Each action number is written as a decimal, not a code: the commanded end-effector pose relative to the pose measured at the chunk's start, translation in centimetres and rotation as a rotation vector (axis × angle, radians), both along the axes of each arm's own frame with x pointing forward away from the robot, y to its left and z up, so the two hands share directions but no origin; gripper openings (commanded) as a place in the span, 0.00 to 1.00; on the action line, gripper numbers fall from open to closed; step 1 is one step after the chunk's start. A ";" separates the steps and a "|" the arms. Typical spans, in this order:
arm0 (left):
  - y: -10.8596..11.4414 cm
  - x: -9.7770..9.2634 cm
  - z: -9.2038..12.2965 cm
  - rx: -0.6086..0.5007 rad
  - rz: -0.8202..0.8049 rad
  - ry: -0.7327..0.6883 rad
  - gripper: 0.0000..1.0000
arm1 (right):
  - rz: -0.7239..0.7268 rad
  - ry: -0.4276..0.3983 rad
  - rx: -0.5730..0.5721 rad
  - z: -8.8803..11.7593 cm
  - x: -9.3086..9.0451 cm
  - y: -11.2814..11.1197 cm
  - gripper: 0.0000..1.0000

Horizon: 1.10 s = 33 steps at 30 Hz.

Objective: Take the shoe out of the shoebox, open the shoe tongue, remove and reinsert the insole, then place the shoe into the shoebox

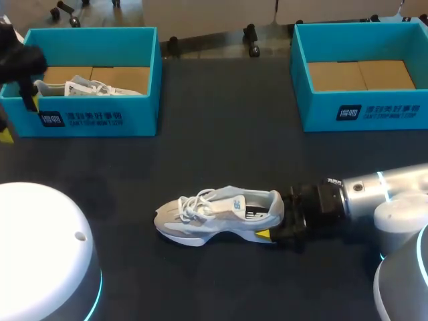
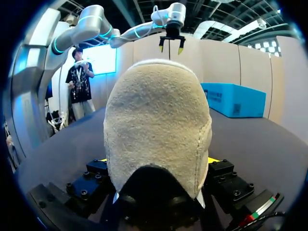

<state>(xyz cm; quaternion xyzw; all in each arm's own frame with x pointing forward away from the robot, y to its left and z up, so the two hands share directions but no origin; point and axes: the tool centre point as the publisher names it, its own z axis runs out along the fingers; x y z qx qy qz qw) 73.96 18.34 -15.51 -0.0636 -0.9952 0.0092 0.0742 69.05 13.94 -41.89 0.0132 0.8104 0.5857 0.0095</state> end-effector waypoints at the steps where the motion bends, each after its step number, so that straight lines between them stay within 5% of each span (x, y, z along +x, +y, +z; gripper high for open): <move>1: -0.3 -0.4 -0.1 0.077 0.388 0.041 1.00 | 0.001 0.001 -0.005 0.1 0.0 0.1 0.00; 9: -0.3 -0.4 -0.1 0.077 0.388 0.041 1.00 | 0.001 0.001 -0.005 0.1 0.0 0.1 0.00; 13: -1.1 -2.8 -0.7 0.042 0.622 0.089 1.00 | 0.001 0.001 -0.005 0.1 0.0 0.1 0.00; 20: -4.1 -7.5 -1.3 0.039 1.087 -0.032 1.00 | 0.001 0.001 -0.005 0.1 0.0 0.1 0.00; 33: -11.4 -11.2 -3.4 0.168 1.384 -0.038 1.00 | 0.001 0.001 -0.005 0.1 0.0 0.1 0.00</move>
